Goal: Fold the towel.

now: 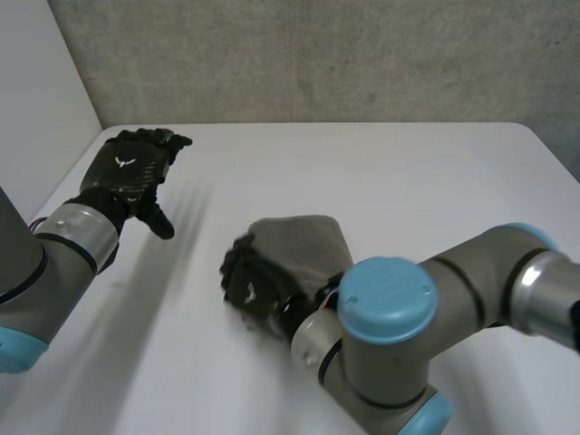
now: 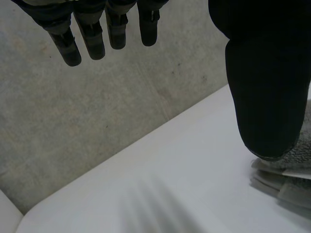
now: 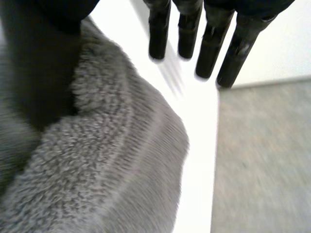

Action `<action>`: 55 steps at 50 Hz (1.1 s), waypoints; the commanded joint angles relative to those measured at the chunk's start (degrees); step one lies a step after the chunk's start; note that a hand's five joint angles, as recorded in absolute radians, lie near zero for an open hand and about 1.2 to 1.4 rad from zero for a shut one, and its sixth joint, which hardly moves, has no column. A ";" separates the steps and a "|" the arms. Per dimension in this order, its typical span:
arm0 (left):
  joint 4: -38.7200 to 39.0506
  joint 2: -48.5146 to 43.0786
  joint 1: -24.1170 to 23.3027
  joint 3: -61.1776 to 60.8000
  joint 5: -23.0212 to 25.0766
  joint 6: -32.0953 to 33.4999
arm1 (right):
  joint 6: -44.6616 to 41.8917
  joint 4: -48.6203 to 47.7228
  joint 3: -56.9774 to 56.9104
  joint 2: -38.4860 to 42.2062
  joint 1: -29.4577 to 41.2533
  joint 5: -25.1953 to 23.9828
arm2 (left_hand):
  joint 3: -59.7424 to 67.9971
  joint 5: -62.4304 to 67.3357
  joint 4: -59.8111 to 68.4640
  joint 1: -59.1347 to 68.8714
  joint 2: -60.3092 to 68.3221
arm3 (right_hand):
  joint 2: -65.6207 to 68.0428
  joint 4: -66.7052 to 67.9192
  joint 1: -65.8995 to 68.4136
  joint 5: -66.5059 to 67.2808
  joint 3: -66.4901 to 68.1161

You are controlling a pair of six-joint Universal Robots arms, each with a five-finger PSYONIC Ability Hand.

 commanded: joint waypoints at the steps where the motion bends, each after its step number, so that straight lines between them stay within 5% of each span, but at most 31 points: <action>1: -0.26 -1.21 -2.71 3.60 -0.36 -0.89 | 23.22 -3.25 3.86 -9.21 -5.57 3.90 | 0.45 -1.57 0.50 0.14 0.57 | -7.03 -7.55 -7.26 -5.39 -7.26; 13: -3.33 -7.45 -11.86 12.49 -2.91 -8.89 | 50.78 4.57 7.91 -18.37 -17.27 3.37 | 0.83 -1.18 0.88 0.53 0.96 | -7.03 -7.55 -7.26 -5.39 -7.26; 20: -9.74 -17.97 -21.07 21.78 -5.28 -15.30 | 62.45 13.44 6.94 -17.32 -26.92 -2.77 | 1.33 -0.68 1.39 1.03 1.46 | -7.03 -7.55 -7.26 -5.39 -7.26; 34: -13.44 -28.02 -23.46 24.62 -18.55 -17.24 | 64.05 14.41 2.20 -7.39 -27.38 -6.30 | 2.85 0.84 2.90 2.55 2.98 | -7.03 -7.55 -7.26 -5.39 -7.26; 55: -12.30 -28.81 -22.32 18.38 -19.26 -11.89 | 59.58 14.76 -9.49 7.64 -18.94 -3.41 | 2.51 0.50 2.57 2.21 2.64 | -7.03 -7.55 -7.26 -5.39 -7.26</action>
